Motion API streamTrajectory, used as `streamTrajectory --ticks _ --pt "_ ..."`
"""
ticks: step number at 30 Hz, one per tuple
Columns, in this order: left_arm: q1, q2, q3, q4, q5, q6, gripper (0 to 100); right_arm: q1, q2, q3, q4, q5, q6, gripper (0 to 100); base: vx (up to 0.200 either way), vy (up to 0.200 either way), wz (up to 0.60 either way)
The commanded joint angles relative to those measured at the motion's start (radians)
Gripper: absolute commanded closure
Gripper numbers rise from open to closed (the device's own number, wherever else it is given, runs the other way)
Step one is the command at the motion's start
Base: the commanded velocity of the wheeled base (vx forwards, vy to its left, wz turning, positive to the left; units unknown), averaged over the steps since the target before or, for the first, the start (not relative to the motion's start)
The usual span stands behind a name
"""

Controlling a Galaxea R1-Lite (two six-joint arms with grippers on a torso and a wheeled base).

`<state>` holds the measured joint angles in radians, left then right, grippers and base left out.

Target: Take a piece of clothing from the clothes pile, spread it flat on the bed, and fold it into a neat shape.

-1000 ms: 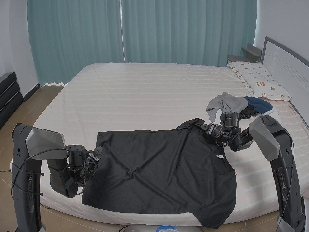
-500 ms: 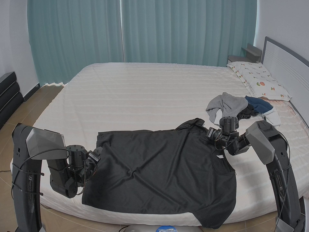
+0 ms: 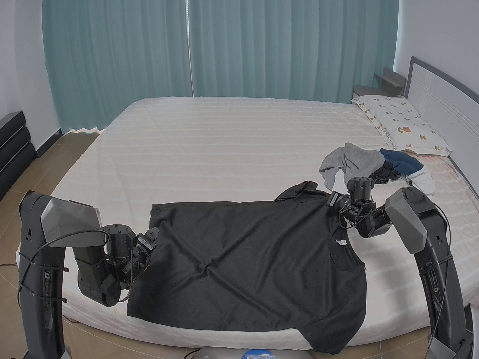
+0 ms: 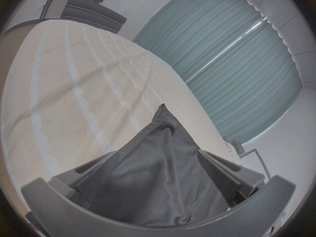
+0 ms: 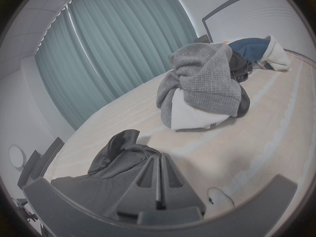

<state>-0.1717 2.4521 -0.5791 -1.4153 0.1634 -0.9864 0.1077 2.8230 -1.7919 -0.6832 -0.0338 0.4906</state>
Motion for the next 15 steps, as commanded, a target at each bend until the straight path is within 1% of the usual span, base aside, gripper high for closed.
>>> streamTrajectory --ticks 1,3,14,15 --pt "-0.002 0.004 -0.001 -0.001 0.001 0.0 0 -0.009 0.032 -0.04 -0.001 -0.021 0.0 100 0.0 0.0 0.0" --pt "-0.002 0.004 -0.001 -0.001 0.001 0.0 0 -0.011 0.044 -0.058 -0.001 -0.031 0.0 100 0.0 0.0 0.0" --pt "-0.002 0.007 -0.001 -0.001 0.001 0.003 0 -0.013 0.056 -0.084 -0.002 -0.029 0.005 100 0.0 0.0 0.0" --pt "-0.002 0.007 -0.001 -0.001 0.001 0.003 0 -0.013 0.056 -0.081 -0.002 -0.029 0.006 0 0.0 0.0 0.0"
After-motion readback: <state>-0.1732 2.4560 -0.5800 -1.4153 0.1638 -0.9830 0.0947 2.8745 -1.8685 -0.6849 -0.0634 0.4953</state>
